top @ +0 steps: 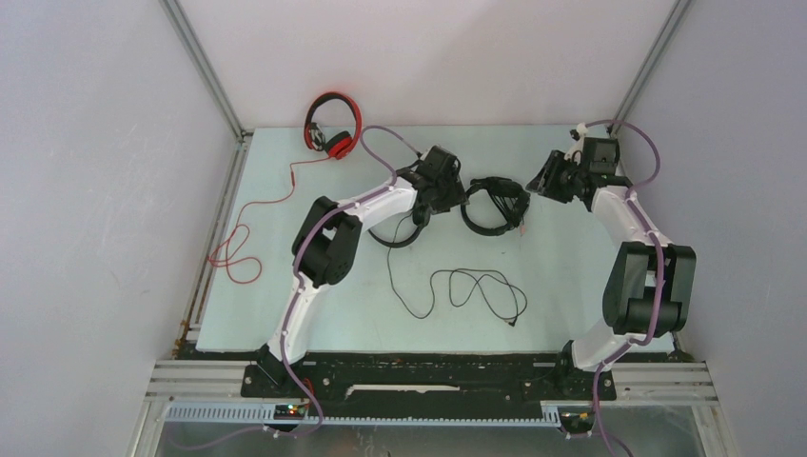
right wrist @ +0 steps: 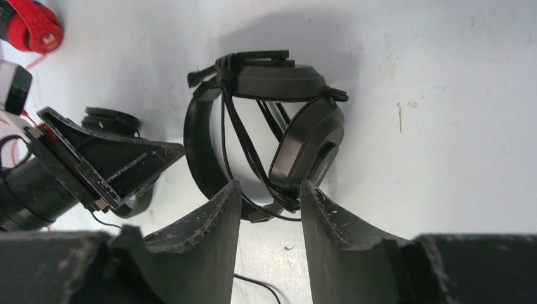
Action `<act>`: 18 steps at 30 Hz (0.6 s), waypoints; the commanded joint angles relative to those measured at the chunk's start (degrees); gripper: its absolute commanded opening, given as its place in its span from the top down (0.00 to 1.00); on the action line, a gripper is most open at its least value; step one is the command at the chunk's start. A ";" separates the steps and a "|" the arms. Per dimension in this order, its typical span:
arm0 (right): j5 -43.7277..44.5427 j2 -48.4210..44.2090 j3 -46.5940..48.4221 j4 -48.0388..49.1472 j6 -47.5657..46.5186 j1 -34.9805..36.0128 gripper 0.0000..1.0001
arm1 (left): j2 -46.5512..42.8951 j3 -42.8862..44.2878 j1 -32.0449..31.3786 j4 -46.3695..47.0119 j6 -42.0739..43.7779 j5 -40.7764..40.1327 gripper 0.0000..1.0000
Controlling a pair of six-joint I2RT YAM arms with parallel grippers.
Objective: Wrap the headphones
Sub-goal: Wrap the headphones cable around the headphones.
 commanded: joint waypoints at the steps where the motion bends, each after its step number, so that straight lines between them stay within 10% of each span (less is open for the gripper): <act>1: 2.44 -3.06 1.38 0.10 -3.25 1.36 0.58 | -1.90 4.50 -1.11 -1.78 0.92 -2.18 0.42; 18: 8.26 -7.20 1.30 -2.18 -6.61 2.31 0.59 | 5.49 10.30 -4.18 -5.68 -3.70 -4.56 0.47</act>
